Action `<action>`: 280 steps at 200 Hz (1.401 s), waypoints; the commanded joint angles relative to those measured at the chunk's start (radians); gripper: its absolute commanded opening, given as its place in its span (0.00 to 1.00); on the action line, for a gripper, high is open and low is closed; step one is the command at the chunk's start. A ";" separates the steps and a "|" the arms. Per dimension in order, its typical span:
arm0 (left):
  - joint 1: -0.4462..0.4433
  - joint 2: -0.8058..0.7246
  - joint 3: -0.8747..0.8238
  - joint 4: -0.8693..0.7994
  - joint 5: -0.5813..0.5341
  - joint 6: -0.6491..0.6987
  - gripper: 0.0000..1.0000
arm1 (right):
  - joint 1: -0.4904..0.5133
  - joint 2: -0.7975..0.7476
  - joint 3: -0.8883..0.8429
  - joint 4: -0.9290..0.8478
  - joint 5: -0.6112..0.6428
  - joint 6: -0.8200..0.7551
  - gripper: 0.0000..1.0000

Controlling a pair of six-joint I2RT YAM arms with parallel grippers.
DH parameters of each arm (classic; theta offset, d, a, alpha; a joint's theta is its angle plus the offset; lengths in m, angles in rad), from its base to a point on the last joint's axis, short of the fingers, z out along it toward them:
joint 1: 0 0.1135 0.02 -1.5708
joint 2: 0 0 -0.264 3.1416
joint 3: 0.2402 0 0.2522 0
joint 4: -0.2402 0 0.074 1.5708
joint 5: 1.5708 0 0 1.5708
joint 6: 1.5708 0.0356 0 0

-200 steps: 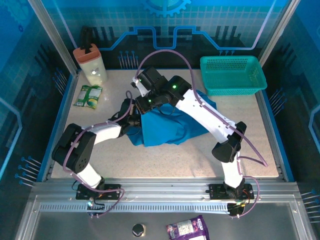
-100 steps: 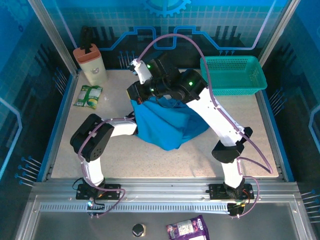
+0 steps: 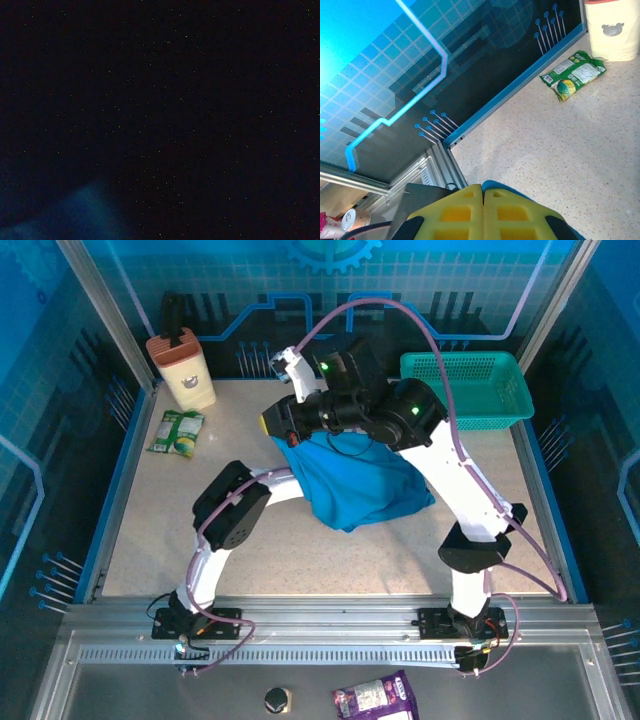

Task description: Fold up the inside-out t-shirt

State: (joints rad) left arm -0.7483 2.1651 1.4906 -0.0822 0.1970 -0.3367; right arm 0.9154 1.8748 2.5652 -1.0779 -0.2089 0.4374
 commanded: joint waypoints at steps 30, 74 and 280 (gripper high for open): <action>-0.044 0.100 0.090 -0.335 -0.206 0.161 0.44 | -0.032 -0.172 -0.161 0.039 0.144 -0.048 0.00; -0.008 -0.062 -0.040 -0.296 -0.199 0.189 0.02 | -0.254 -0.383 -0.588 0.118 0.209 0.002 0.00; 0.393 -0.755 -0.160 -0.450 0.481 0.100 0.00 | -0.704 -0.159 -1.365 0.414 0.263 -0.044 0.00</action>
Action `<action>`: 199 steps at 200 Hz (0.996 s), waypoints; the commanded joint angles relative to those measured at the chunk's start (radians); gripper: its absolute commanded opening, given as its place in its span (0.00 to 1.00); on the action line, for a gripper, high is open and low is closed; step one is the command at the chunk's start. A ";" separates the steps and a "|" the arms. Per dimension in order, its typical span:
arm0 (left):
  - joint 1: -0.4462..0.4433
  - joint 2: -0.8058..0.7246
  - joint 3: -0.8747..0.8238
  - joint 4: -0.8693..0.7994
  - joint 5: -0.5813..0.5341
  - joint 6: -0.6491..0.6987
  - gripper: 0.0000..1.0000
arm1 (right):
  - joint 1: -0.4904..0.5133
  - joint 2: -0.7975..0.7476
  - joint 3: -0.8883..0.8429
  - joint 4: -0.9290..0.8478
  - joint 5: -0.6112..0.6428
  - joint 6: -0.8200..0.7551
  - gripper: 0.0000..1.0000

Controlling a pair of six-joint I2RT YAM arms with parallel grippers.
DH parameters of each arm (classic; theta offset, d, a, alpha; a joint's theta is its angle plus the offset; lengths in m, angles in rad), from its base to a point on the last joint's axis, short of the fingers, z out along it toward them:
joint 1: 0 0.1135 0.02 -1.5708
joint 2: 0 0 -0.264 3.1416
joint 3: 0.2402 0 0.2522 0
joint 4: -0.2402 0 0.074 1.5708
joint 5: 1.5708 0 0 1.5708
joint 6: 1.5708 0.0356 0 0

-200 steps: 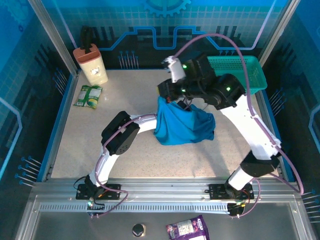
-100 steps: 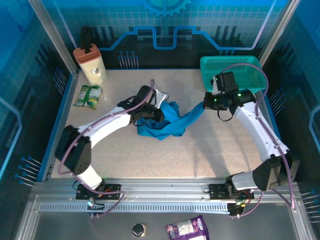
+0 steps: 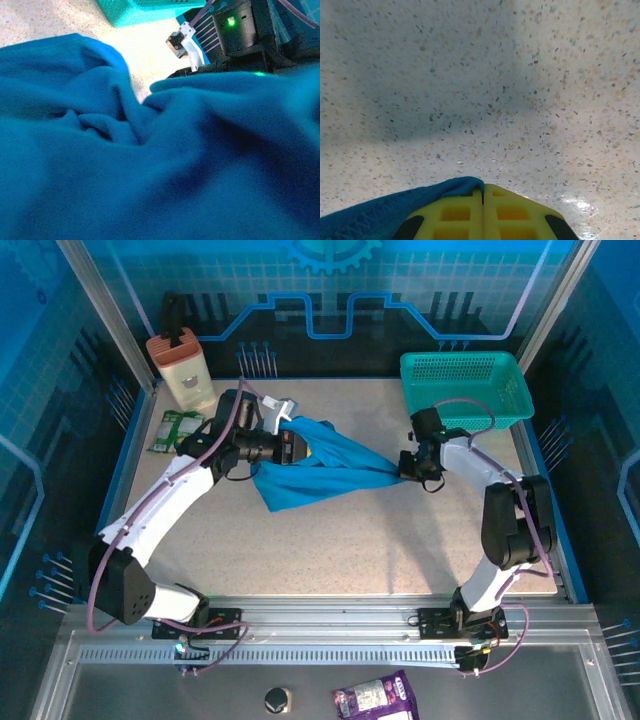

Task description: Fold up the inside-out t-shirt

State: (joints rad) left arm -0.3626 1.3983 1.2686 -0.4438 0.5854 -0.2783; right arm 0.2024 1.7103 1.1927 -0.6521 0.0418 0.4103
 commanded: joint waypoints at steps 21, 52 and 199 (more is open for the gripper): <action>0.008 0.001 0.059 -0.077 0.132 0.033 0.00 | 0.030 0.010 0.007 -0.041 0.036 -0.033 0.00; 0.070 -0.046 0.024 0.056 0.274 -0.076 0.00 | 0.009 0.068 -0.060 -0.040 0.090 -0.044 0.00; 0.439 -0.126 -0.121 0.754 0.456 -0.778 0.00 | -0.088 0.032 -0.149 -0.048 0.243 -0.046 0.00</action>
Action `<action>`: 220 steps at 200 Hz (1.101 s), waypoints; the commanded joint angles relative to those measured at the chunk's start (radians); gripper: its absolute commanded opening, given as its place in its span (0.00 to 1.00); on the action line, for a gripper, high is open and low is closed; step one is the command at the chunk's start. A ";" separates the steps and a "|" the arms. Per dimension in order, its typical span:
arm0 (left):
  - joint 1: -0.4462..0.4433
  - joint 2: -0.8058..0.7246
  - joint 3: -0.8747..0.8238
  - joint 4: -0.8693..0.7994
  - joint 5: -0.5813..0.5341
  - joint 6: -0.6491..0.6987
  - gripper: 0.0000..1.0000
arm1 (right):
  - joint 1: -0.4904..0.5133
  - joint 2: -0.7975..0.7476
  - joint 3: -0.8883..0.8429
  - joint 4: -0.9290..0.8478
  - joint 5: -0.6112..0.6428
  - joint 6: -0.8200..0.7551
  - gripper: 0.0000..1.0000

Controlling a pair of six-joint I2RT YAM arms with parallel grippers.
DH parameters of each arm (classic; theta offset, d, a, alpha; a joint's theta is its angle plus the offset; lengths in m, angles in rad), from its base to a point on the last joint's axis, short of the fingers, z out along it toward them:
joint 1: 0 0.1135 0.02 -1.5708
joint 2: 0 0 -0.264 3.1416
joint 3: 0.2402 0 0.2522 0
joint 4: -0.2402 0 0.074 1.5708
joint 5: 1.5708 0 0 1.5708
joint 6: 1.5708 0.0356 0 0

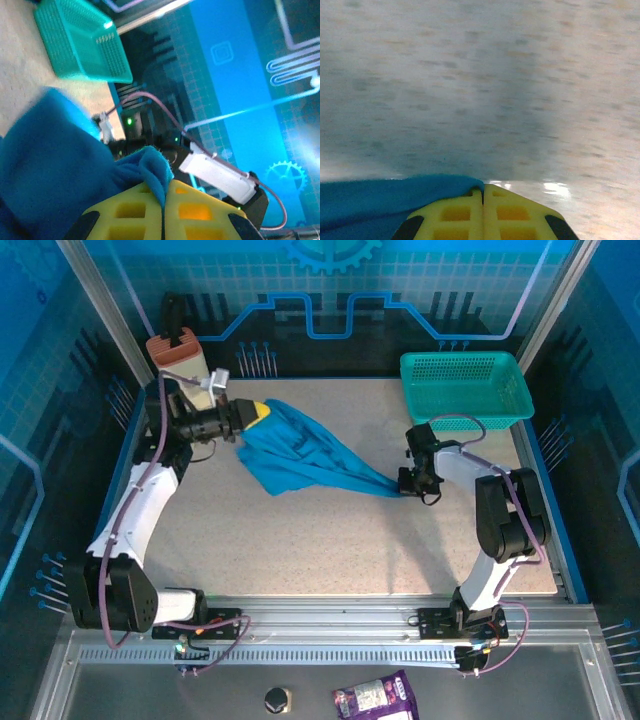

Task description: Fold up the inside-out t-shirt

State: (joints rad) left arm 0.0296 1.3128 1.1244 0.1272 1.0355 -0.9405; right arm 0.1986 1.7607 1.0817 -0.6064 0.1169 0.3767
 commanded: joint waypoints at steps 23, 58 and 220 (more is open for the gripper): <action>0.043 -0.028 0.018 0.177 -0.019 -0.128 0.00 | -0.097 -0.068 -0.022 -0.108 0.139 -0.013 0.01; -0.043 -0.005 0.012 0.163 -0.068 -0.111 0.00 | 0.034 -0.203 0.106 -0.183 0.094 -0.003 0.27; -0.279 0.051 0.017 -0.017 -0.466 -0.104 0.00 | 0.755 -0.202 0.355 0.474 -0.004 0.331 0.51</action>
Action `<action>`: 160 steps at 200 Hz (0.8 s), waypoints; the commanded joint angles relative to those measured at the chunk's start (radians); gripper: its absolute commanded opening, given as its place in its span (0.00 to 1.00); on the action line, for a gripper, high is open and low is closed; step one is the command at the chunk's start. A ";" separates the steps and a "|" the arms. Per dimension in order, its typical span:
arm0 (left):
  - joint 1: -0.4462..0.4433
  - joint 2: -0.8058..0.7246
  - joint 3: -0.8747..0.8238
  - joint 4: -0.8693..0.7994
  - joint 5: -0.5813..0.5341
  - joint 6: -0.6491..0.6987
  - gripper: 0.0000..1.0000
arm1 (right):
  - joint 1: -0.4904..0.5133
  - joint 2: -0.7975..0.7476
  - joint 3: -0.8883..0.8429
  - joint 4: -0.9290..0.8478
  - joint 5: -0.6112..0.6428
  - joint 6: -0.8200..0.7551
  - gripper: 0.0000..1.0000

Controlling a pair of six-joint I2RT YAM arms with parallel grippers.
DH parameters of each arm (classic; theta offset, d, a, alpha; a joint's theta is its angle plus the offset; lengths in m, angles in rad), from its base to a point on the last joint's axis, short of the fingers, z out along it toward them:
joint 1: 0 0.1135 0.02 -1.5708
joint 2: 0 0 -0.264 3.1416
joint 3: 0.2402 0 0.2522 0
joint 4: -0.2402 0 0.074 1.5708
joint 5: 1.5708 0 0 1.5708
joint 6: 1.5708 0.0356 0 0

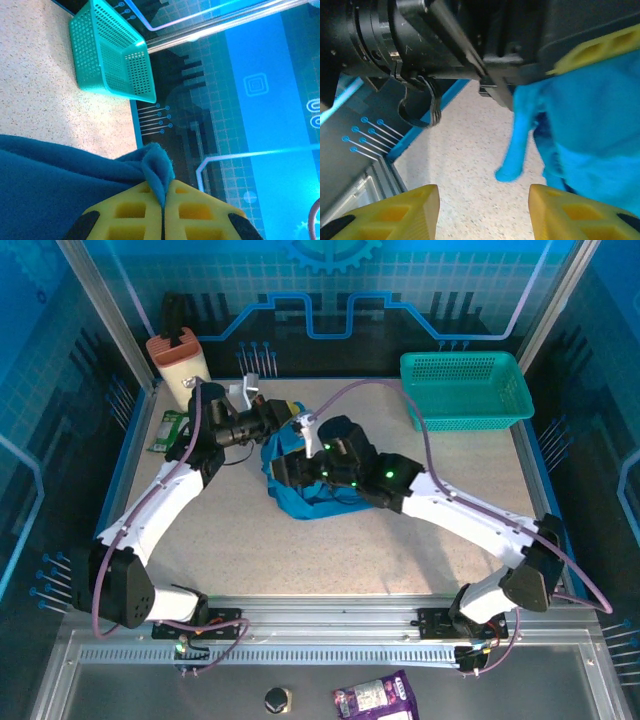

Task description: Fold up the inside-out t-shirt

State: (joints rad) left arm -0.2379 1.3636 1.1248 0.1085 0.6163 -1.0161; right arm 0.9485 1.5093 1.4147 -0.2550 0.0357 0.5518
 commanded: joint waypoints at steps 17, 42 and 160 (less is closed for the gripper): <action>-0.017 -0.001 0.009 0.002 -0.058 -0.032 0.00 | -0.005 0.082 0.021 0.155 0.088 0.211 0.50; -0.023 -0.007 -0.005 0.002 -0.071 -0.030 0.00 | -0.020 0.126 0.053 0.169 0.059 0.219 0.45; 0.006 -0.007 0.069 -0.462 -0.300 0.389 0.53 | -0.303 -0.259 -0.227 -0.077 0.192 0.168 0.00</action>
State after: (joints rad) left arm -0.2504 1.3632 1.1709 -0.1879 0.3985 -0.7910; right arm 0.7345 1.3598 1.2644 -0.2325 0.1703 0.7147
